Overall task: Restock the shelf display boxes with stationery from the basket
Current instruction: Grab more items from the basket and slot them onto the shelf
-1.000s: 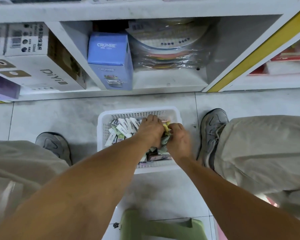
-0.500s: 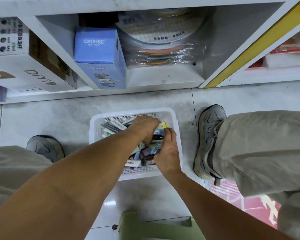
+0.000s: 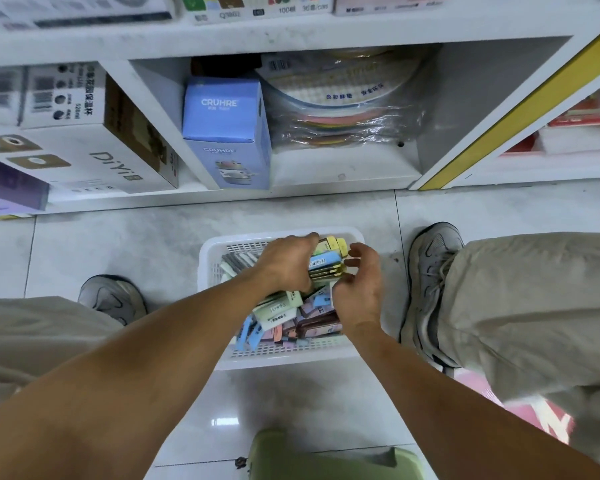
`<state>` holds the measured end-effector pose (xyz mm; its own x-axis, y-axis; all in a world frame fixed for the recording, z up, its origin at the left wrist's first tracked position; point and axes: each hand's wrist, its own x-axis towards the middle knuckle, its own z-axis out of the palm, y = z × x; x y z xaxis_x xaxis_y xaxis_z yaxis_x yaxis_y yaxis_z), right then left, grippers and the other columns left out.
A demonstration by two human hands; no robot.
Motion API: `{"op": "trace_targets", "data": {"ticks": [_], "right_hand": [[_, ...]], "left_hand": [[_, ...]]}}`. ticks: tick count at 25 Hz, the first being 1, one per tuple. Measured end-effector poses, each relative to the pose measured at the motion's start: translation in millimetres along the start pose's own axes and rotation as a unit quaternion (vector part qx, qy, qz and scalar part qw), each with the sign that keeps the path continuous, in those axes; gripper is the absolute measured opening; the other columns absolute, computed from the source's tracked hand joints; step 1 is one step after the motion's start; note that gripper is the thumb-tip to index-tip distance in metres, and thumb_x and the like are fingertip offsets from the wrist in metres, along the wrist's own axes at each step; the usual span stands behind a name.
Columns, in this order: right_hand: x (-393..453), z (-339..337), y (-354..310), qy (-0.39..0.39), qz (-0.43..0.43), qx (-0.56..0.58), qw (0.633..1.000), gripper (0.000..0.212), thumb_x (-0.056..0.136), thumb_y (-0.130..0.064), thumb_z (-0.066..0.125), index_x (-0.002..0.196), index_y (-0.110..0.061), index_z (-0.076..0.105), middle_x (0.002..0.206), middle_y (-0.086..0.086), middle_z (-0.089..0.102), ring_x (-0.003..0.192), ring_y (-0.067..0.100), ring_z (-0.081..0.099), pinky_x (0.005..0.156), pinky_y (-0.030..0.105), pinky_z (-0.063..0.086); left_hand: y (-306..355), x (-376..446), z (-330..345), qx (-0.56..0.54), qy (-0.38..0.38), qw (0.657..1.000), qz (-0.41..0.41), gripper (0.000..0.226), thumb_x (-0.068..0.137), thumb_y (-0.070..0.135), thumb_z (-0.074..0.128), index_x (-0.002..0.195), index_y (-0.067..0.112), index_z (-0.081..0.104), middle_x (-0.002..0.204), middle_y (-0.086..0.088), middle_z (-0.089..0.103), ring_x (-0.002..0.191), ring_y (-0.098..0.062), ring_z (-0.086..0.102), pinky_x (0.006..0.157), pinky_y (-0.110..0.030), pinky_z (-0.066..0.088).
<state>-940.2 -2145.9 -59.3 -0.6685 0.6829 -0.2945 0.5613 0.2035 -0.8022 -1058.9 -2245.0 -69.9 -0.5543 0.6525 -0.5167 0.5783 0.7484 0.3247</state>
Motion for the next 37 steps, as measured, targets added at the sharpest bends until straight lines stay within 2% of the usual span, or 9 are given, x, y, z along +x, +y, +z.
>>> {"op": "trace_targets", "data": {"ticks": [5, 10, 14, 16, 20, 22, 25, 33, 37], "right_hand": [[14, -9, -13, 0.022, 0.117, 0.123, 0.985, 0.038, 0.089, 0.006, 0.044, 0.091, -0.027, 0.062, 0.096, 0.001, 0.068, 0.095, 0.022, 0.068, 0.088, 0.041, 0.059], [8, -7, -13, -0.113, 0.152, 0.138, 0.972, 0.036, 0.087, 0.004, 0.053, 0.109, -0.02, 0.07, 0.108, 0.0, 0.072, 0.102, 0.022, 0.069, 0.093, 0.047, 0.057], [0, 2, -20, -0.183, 0.165, 0.197, 0.949, 0.04, 0.079, 0.012, 0.061, 0.108, -0.016, 0.067, 0.105, 0.01, 0.072, 0.095, 0.027, 0.071, 0.069, 0.029, 0.059], [-1, 7, -23, -0.193, 0.151, 0.135, 0.96, 0.039, 0.08, 0.01, 0.064, 0.113, -0.013, 0.066, 0.107, 0.008, 0.071, 0.098, 0.026, 0.069, 0.073, 0.033, 0.06], [1, 16, -32, -0.195, 0.136, 0.035, 0.971, 0.037, 0.084, 0.01, 0.058, 0.114, -0.011, 0.065, 0.11, 0.01, 0.07, 0.099, 0.028, 0.068, 0.086, 0.044, 0.059], [-1, 20, -41, -0.272, 0.193, 0.116, 0.936, 0.03, 0.087, 0.01, 0.059, 0.112, -0.005, 0.066, 0.105, 0.018, 0.074, 0.086, 0.03, 0.073, 0.069, 0.036, 0.061], [-6, 23, -48, -0.371, 0.22, 0.152, 0.889, 0.015, 0.091, 0.002, 0.065, 0.105, 0.002, 0.069, 0.095, 0.022, 0.075, 0.082, 0.033, 0.074, 0.071, 0.034, 0.061], [11, 32, -54, -0.316, 0.155, 0.16, 0.922, 0.011, 0.093, 0.0, 0.065, 0.095, -0.006, 0.074, 0.087, 0.014, 0.075, 0.07, 0.021, 0.067, 0.07, 0.032, 0.06], [22, 35, -52, -0.303, 0.1, 0.09, 0.943, 0.022, 0.096, -0.002, 0.06, 0.114, -0.004, 0.073, 0.094, 0.008, 0.077, 0.079, 0.018, 0.069, 0.08, 0.031, 0.059]], "left_hand": [[-9, -21, -8, -0.106, 0.028, 0.994, -0.013, 0.065, 0.055, 0.033, 0.084, 0.102, 0.024, 0.041, 0.074, 0.004, 0.055, 0.064, -0.014, 0.055, 0.048, -0.027, 0.038], [-23, -43, -28, -0.32, 0.117, 0.936, -0.088, 0.058, 0.05, 0.033, 0.085, 0.1, 0.027, 0.056, 0.085, 0.007, 0.065, 0.073, -0.012, 0.063, 0.057, -0.026, 0.052], [-34, -61, -29, -0.395, 0.046, 0.912, -0.099, 0.062, 0.047, 0.028, 0.089, 0.102, 0.025, 0.061, 0.091, -0.002, 0.07, 0.077, -0.02, 0.071, 0.064, -0.04, 0.061], [-39, -67, -23, -0.426, 0.02, 0.898, -0.112, 0.065, 0.043, 0.028, 0.089, 0.102, 0.025, 0.062, 0.091, -0.002, 0.072, 0.076, -0.019, 0.072, 0.064, -0.042, 0.062], [-50, -73, -9, -0.525, 0.003, 0.84, -0.136, 0.057, 0.048, 0.018, 0.089, 0.1, 0.016, 0.066, 0.09, -0.007, 0.076, 0.082, -0.027, 0.074, 0.075, -0.047, 0.062], [-53, -73, -5, -0.59, 0.011, 0.794, -0.145, 0.054, 0.054, 0.008, 0.088, 0.103, 0.01, 0.066, 0.093, -0.012, 0.076, 0.085, -0.031, 0.074, 0.078, -0.048, 0.061], [-56, -71, -3, -0.65, 0.025, 0.743, -0.158, 0.049, 0.059, 0.002, 0.085, 0.104, 0.009, 0.066, 0.094, -0.015, 0.076, 0.084, -0.033, 0.074, 0.073, -0.043, 0.061], [-59, -76, 1, -0.669, -0.011, 0.724, -0.168, 0.049, 0.057, 0.001, 0.084, 0.104, 0.007, 0.07, 0.096, -0.021, 0.074, 0.088, -0.037, 0.073, 0.075, -0.043, 0.059], [-54, -71, -3, -0.695, 0.038, 0.697, -0.174, 0.045, 0.057, 0.002, 0.082, 0.101, 0.005, 0.071, 0.094, -0.023, 0.074, 0.081, -0.033, 0.073, 0.069, -0.037, 0.058]]}}
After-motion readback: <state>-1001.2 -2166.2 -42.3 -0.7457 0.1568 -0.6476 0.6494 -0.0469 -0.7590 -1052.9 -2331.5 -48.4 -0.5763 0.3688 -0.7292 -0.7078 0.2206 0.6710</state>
